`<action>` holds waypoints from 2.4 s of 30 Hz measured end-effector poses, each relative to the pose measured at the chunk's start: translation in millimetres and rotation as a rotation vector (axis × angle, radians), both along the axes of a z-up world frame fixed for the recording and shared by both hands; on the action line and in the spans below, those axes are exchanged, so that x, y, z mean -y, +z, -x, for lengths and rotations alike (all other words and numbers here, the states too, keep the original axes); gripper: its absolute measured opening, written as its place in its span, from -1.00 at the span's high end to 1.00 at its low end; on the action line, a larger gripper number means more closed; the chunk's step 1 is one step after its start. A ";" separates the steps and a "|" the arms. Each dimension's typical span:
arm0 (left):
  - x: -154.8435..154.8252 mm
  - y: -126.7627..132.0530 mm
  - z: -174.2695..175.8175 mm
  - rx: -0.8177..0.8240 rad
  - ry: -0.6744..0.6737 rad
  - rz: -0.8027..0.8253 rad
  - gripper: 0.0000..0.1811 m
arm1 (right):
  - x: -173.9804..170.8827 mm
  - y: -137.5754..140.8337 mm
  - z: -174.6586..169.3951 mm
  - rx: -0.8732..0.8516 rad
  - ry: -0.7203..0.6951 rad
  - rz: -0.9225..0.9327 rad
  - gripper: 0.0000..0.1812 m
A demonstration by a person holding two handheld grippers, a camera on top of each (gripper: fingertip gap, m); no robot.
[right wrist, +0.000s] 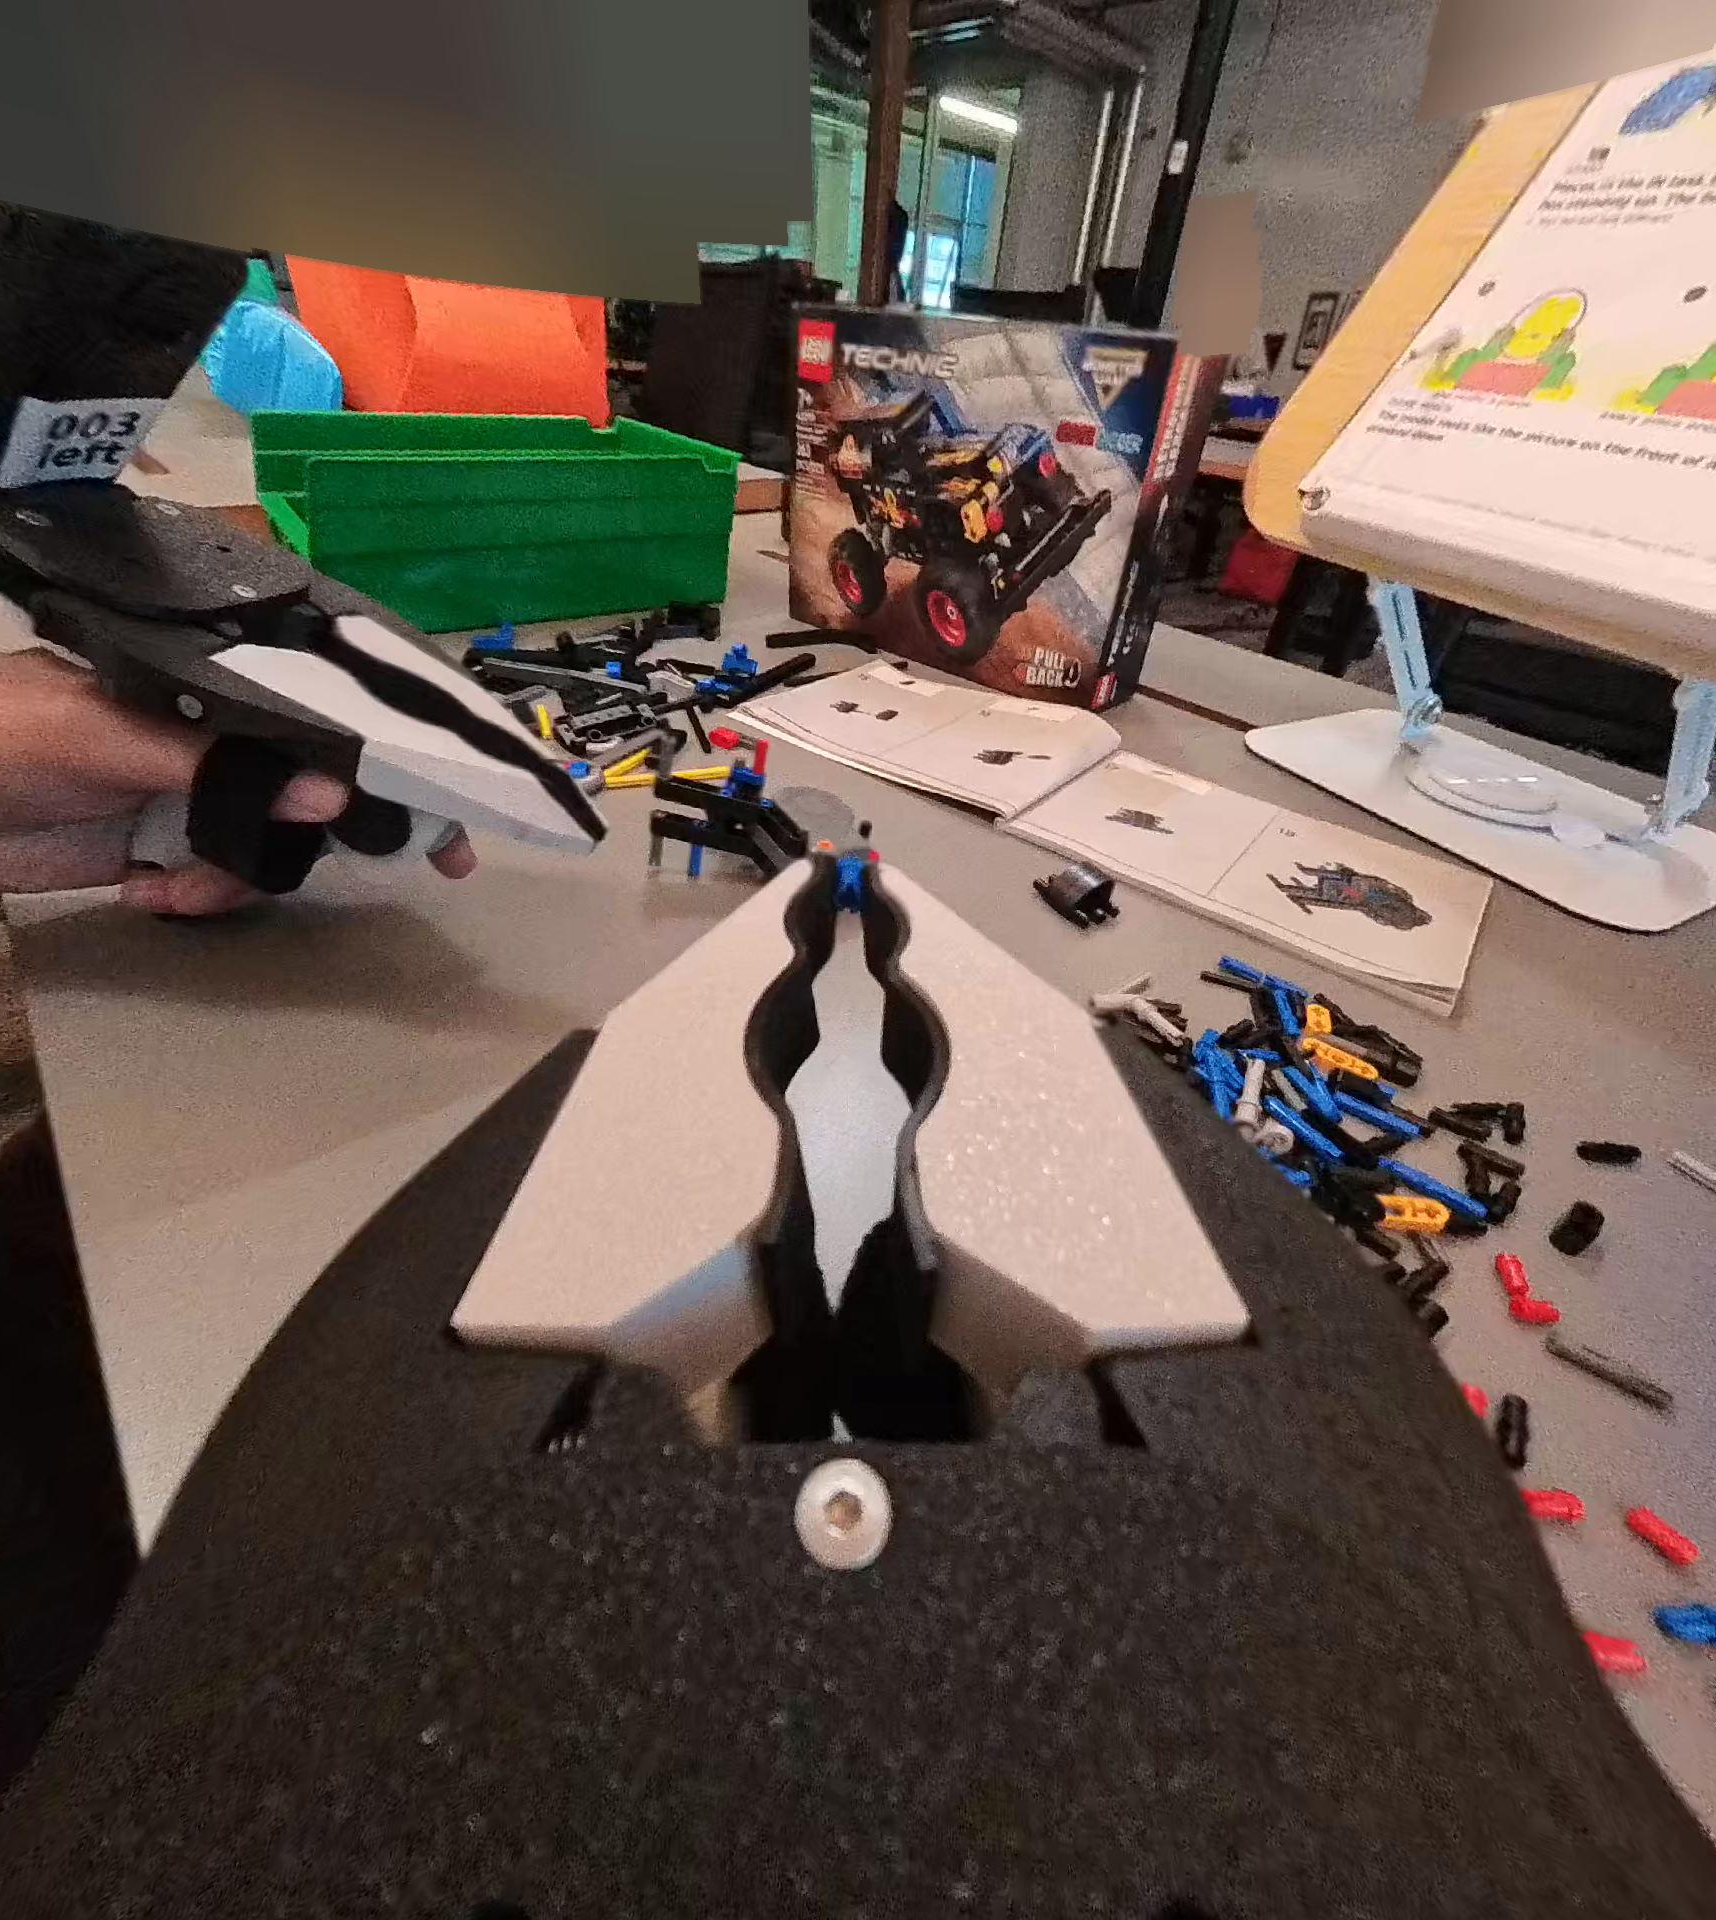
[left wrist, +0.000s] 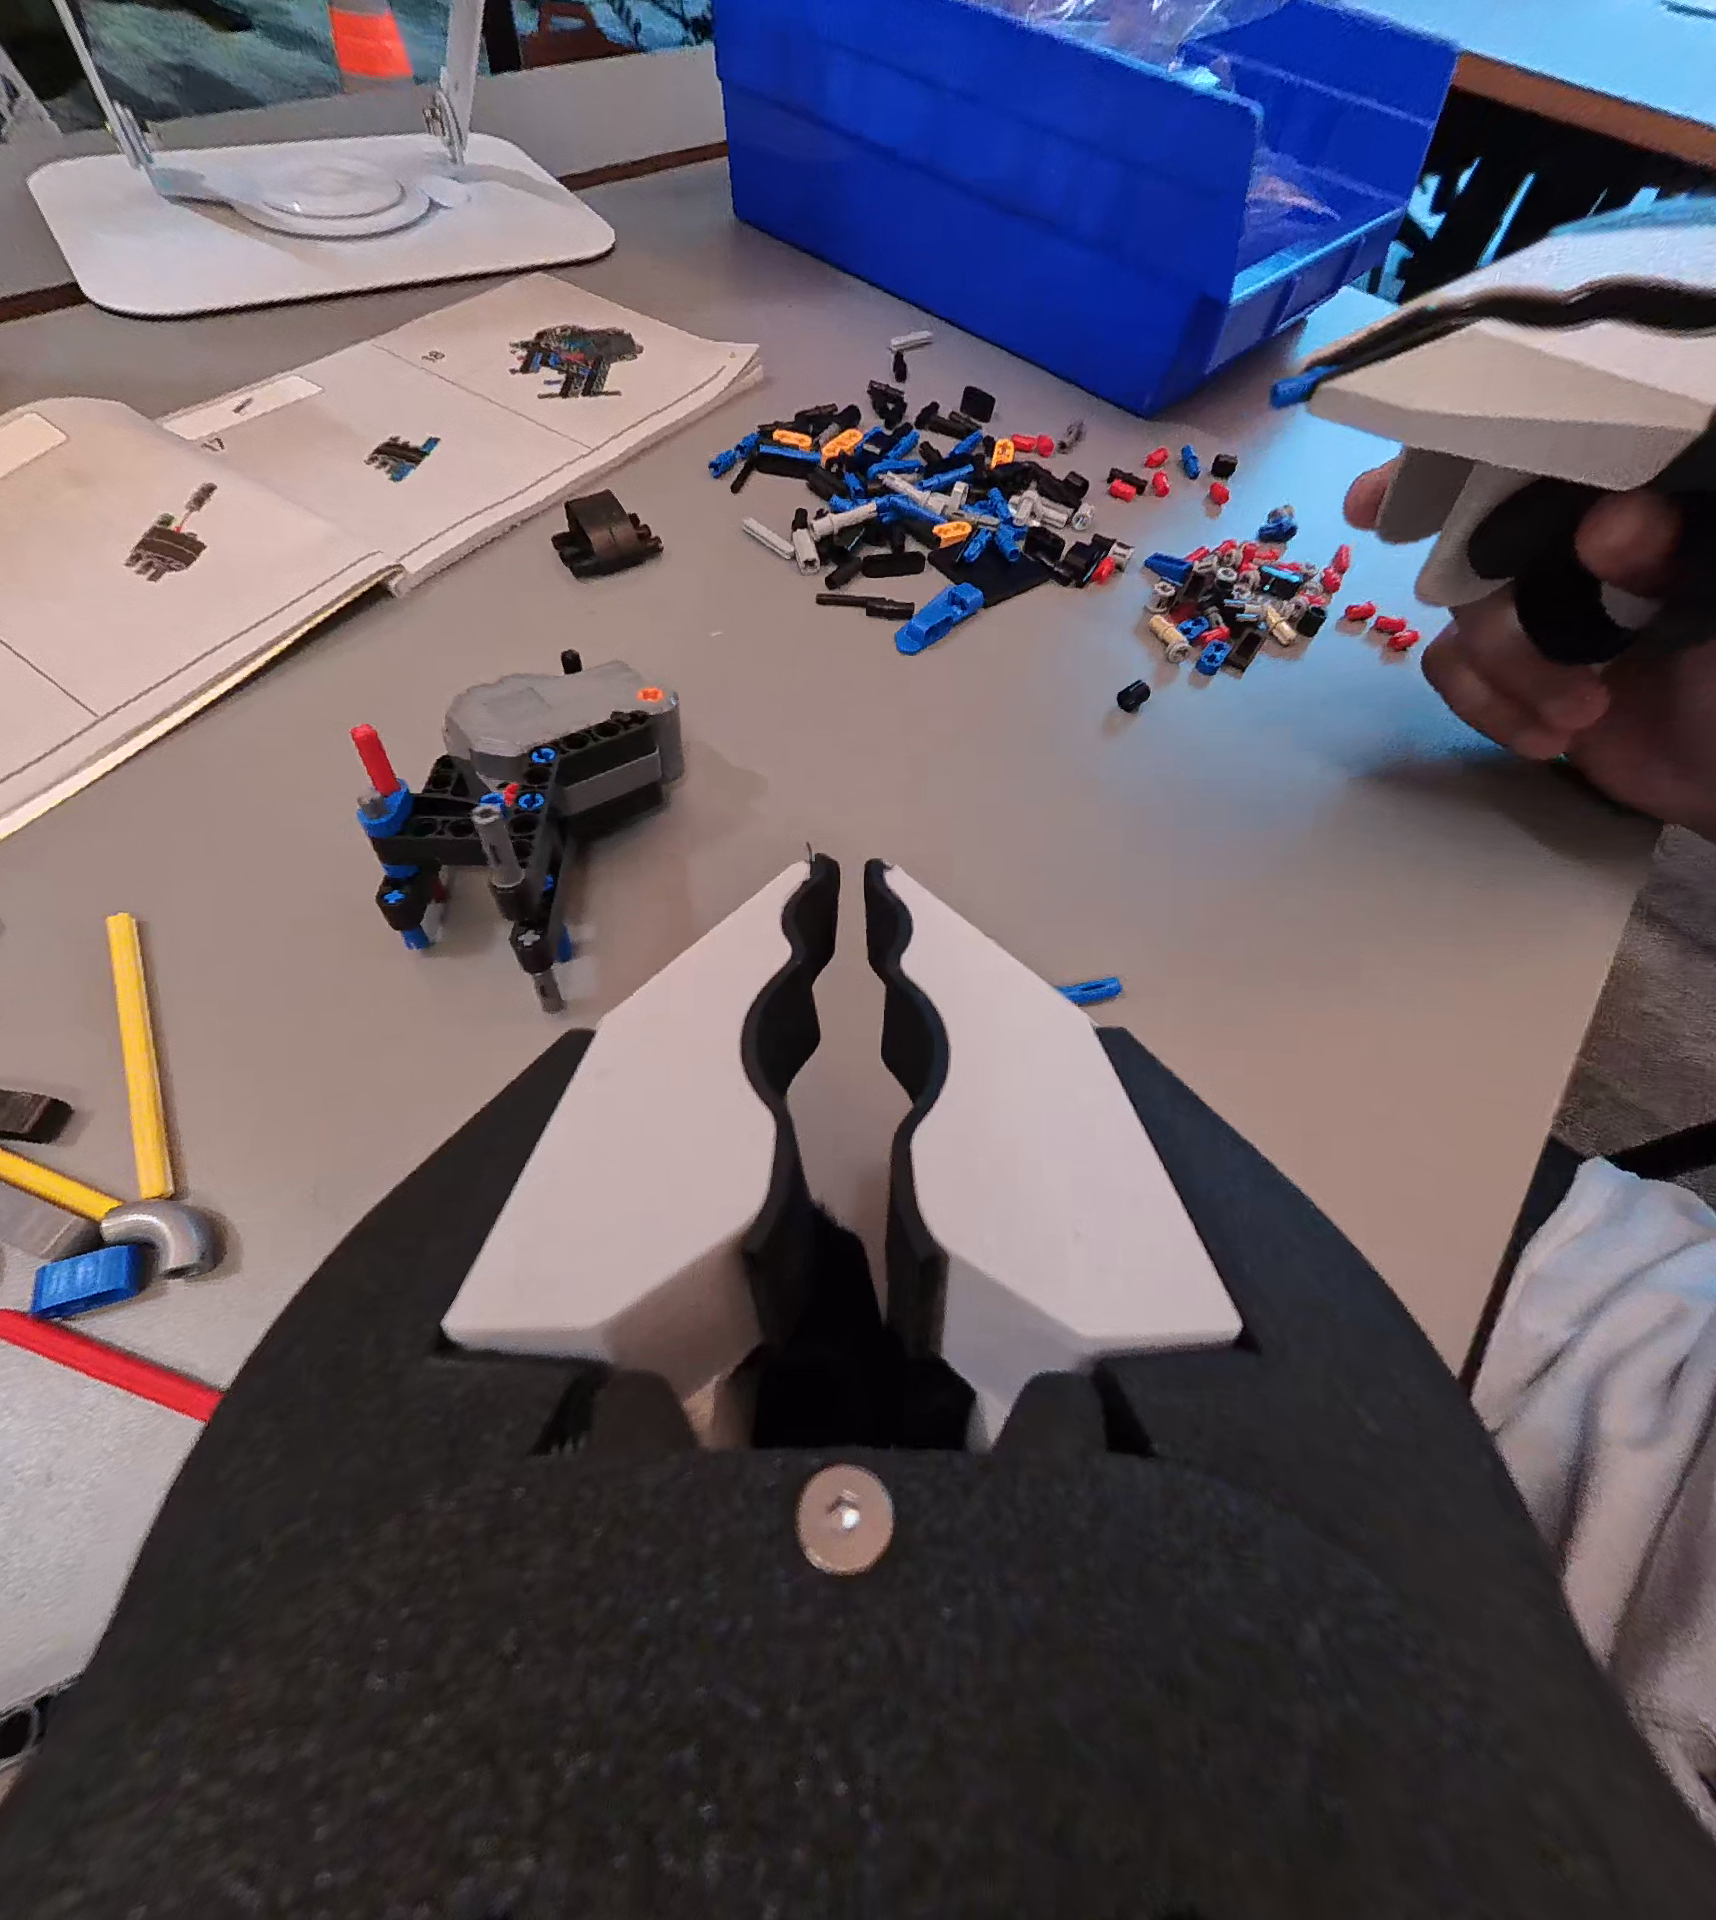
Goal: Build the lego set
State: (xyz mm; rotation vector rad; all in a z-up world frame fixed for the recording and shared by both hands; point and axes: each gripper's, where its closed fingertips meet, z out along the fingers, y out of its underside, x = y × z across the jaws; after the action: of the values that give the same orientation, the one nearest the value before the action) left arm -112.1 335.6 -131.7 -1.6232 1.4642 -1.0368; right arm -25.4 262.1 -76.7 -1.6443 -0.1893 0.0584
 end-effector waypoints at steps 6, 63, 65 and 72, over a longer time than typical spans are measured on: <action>11.6 6.2 -0.9 0.038 -0.024 0.018 0.97 | 10.2 17.2 4.5 -0.058 0.060 -0.097 0.96; 72.7 12.0 -14.7 0.158 -0.235 -0.747 0.76 | 2.4 -14.9 74.2 0.179 0.299 0.236 0.96; 76.3 7.2 -9.5 0.166 -0.230 -0.769 0.75 | 1.8 -24.4 83.9 0.230 0.306 0.257 0.96; 76.2 7.2 -5.4 0.176 -0.256 -0.764 0.76 | 2.0 -33.1 86.2 0.292 0.284 0.285 0.96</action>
State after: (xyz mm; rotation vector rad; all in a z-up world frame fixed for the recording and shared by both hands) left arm -106.7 259.3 -124.4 -0.8010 1.6902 -0.6014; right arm -111.6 260.2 -109.8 -1.8951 -0.6623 0.0630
